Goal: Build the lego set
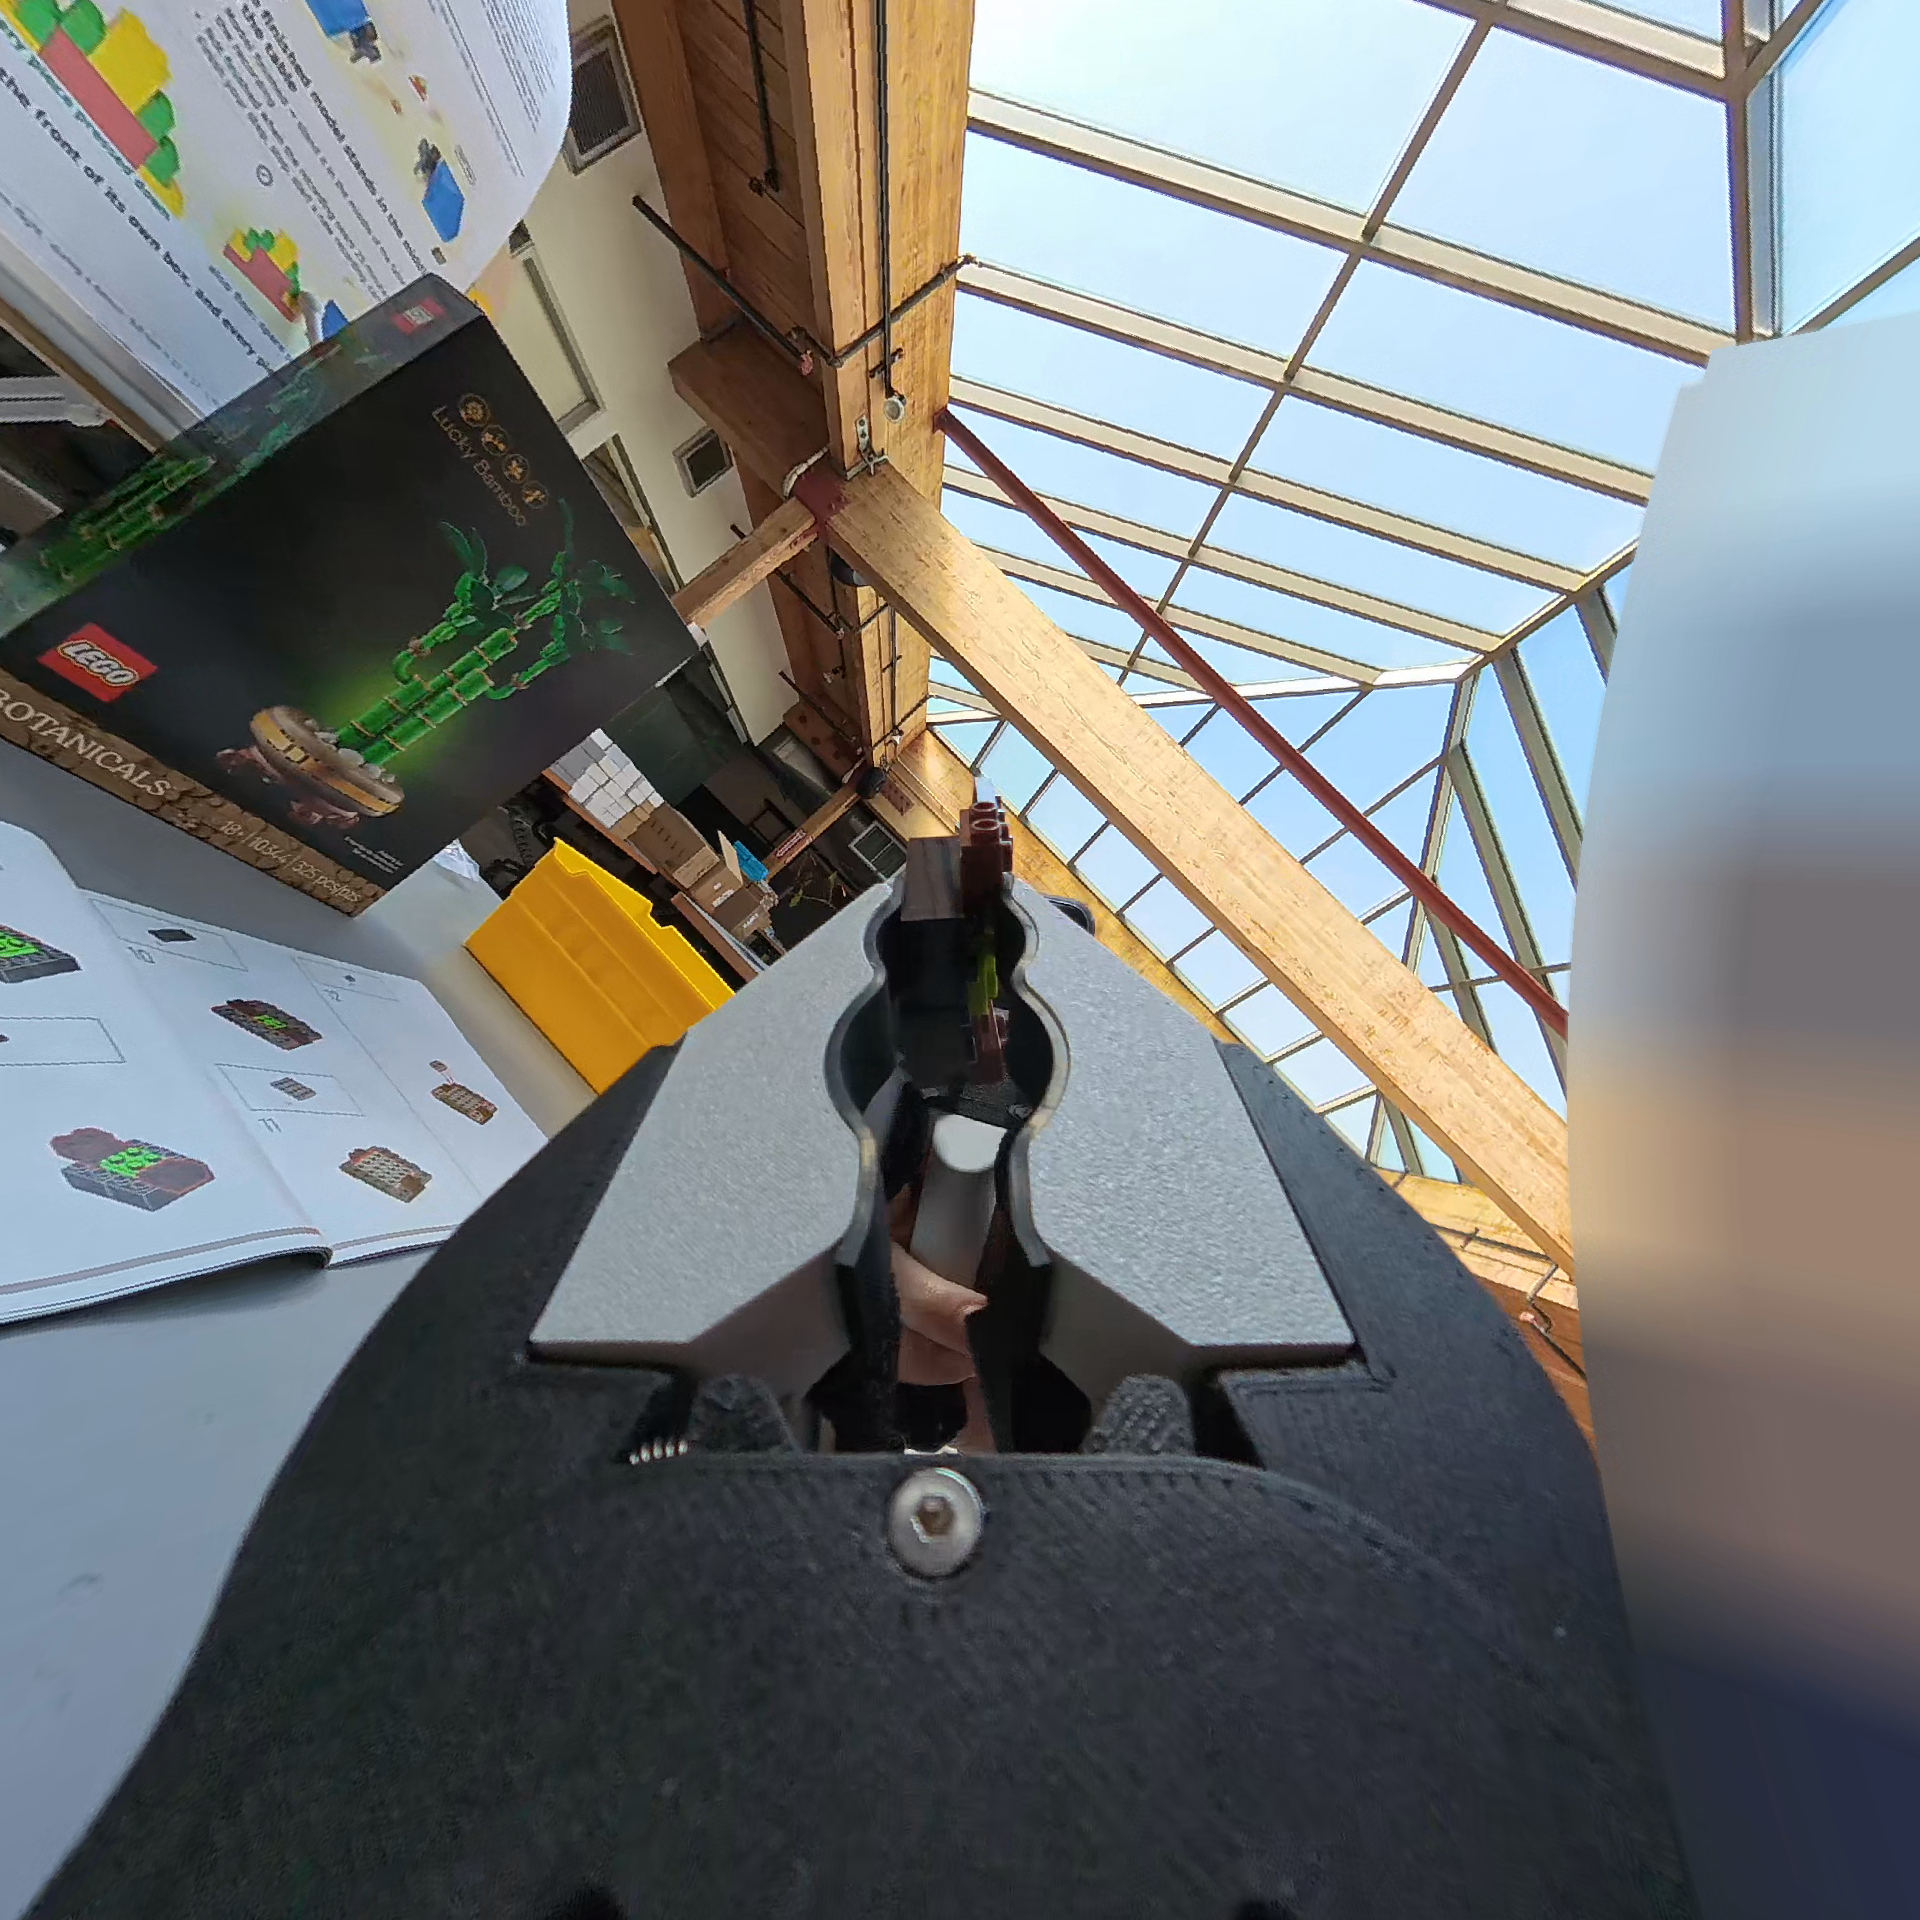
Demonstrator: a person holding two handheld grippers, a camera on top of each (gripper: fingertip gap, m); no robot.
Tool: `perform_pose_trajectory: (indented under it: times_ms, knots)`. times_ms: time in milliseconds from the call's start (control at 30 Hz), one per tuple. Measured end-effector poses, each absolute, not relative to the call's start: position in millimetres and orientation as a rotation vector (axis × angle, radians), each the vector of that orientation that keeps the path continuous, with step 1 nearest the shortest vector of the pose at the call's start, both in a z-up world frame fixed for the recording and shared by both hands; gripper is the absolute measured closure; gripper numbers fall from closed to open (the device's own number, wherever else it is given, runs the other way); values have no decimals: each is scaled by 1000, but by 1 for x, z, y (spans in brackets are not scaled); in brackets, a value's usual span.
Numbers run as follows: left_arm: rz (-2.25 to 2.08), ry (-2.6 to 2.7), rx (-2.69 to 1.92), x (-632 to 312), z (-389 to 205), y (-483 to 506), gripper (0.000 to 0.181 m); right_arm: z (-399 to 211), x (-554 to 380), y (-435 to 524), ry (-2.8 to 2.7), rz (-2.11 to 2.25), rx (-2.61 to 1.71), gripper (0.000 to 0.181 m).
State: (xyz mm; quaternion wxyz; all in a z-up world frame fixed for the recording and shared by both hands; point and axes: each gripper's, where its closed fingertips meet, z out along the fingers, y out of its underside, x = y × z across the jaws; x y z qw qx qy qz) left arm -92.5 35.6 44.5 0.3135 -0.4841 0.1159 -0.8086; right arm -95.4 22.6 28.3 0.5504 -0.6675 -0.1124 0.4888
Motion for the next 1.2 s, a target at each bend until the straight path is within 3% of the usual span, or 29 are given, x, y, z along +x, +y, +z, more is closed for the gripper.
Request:
perform_pose_trajectory:
  times_ms: [300, 400, 1200]
  knots:
    - [-2062, 382, -1388, -81, 33, 33, 168, 16, -95, 27, -189, 1260, -1698, 151]
    - [-2066, 374, -1424, -77, 28, 33, 168, 11, -94, 30, -119, 1321, -1723, 162]
    - [-2135, 319, -1505, -70, 18, 34, 169, 6, -91, 31, -18, 1518, -1602, 166]
